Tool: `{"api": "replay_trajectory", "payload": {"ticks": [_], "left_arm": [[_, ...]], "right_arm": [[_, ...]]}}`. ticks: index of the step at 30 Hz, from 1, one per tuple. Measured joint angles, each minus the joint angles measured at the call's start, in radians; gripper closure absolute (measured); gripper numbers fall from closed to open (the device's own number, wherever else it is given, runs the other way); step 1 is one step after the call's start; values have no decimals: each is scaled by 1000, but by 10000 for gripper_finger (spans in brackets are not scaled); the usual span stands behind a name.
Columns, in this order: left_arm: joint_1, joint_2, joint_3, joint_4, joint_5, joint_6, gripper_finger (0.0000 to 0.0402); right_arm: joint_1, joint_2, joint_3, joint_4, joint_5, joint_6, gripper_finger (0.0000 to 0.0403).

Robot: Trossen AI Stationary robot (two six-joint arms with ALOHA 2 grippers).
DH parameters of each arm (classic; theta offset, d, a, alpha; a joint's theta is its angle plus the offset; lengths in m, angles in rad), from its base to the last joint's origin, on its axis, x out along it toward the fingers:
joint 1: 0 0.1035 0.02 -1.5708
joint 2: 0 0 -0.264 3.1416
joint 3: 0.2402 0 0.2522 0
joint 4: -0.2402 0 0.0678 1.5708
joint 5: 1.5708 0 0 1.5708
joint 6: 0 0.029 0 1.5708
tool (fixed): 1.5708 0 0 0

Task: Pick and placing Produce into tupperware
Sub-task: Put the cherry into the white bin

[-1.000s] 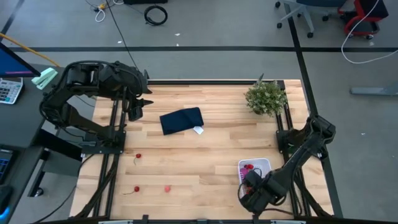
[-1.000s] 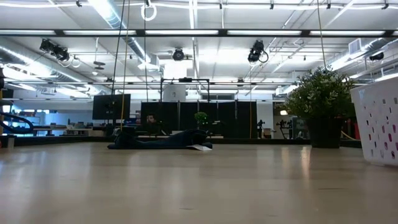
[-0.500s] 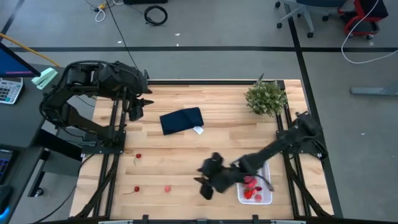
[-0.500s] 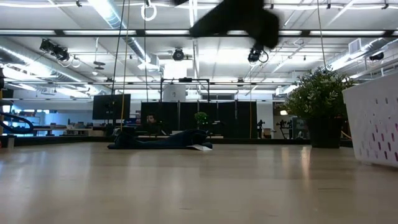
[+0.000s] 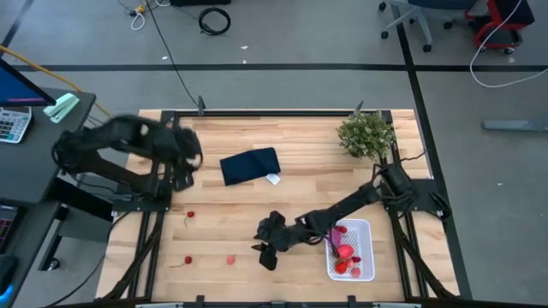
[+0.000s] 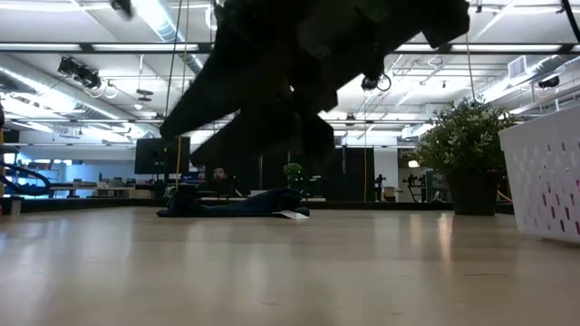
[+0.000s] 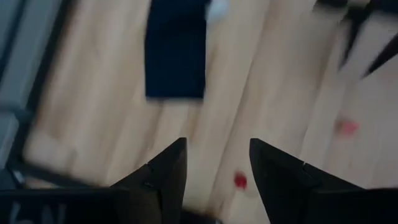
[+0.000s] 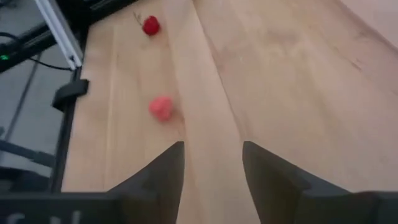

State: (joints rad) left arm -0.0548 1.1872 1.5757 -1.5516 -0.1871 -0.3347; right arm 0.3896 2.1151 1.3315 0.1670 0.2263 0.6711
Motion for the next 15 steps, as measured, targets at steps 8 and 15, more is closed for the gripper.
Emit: {"api": "replay_trajectory", "payload": {"ticks": [8, 15], "left_arm": [[-55, -102, -582, 97, 14, -240, 224], [-91, -69, -790, 342, 97, -263, 233]], "right_arm": [[15, -70, 0, 9, 10, -96, 243], [15, -127, 0, -2, 11, -162, 245]]}}
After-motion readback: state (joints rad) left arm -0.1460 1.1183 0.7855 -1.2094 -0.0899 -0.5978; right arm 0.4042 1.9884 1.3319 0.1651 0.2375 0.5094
